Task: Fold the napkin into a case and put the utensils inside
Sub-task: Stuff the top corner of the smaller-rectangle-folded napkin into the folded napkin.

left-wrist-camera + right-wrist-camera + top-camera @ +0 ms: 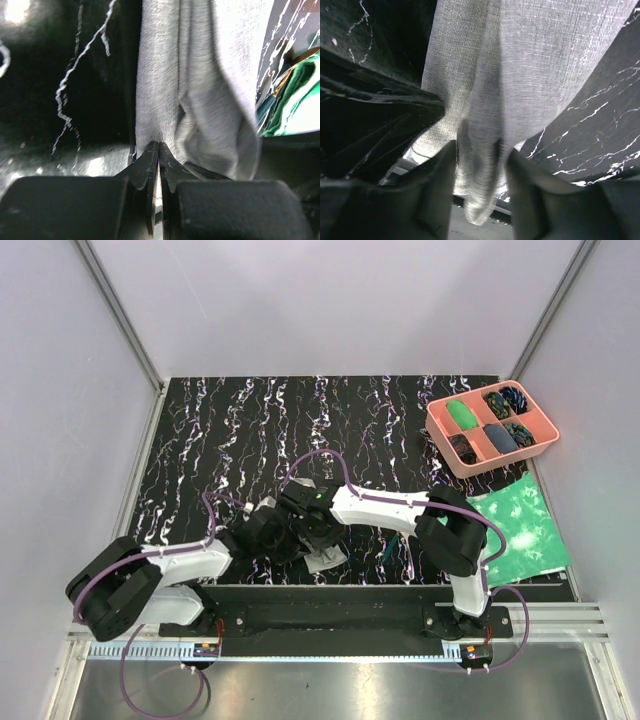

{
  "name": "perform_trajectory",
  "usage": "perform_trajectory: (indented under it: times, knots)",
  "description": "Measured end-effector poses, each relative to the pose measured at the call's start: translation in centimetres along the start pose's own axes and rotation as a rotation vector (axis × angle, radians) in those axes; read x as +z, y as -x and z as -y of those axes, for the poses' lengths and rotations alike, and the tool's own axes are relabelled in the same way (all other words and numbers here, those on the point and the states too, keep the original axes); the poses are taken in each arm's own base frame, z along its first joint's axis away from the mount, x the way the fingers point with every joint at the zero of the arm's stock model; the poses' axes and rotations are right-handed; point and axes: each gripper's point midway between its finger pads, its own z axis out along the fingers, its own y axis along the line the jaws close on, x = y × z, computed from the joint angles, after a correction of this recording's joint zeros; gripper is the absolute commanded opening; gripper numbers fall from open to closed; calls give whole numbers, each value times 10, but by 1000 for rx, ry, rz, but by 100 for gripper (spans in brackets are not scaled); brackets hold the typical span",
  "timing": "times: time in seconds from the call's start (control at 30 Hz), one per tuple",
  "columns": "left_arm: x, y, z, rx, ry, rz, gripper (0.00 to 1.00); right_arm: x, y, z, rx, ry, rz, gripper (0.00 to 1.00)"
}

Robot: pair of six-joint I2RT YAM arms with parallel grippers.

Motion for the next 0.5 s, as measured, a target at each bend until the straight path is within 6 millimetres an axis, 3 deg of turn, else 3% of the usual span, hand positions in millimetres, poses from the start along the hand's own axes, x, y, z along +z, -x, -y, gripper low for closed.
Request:
perform_trajectory:
  times: [0.3,0.5]
  knots:
    - [-21,5,0,20,5,38,7,-19,5,1,-42,-3,15,61]
    - [-24,5,2,21,-3,37,6,-30,10,-7,-77,1,31,62]
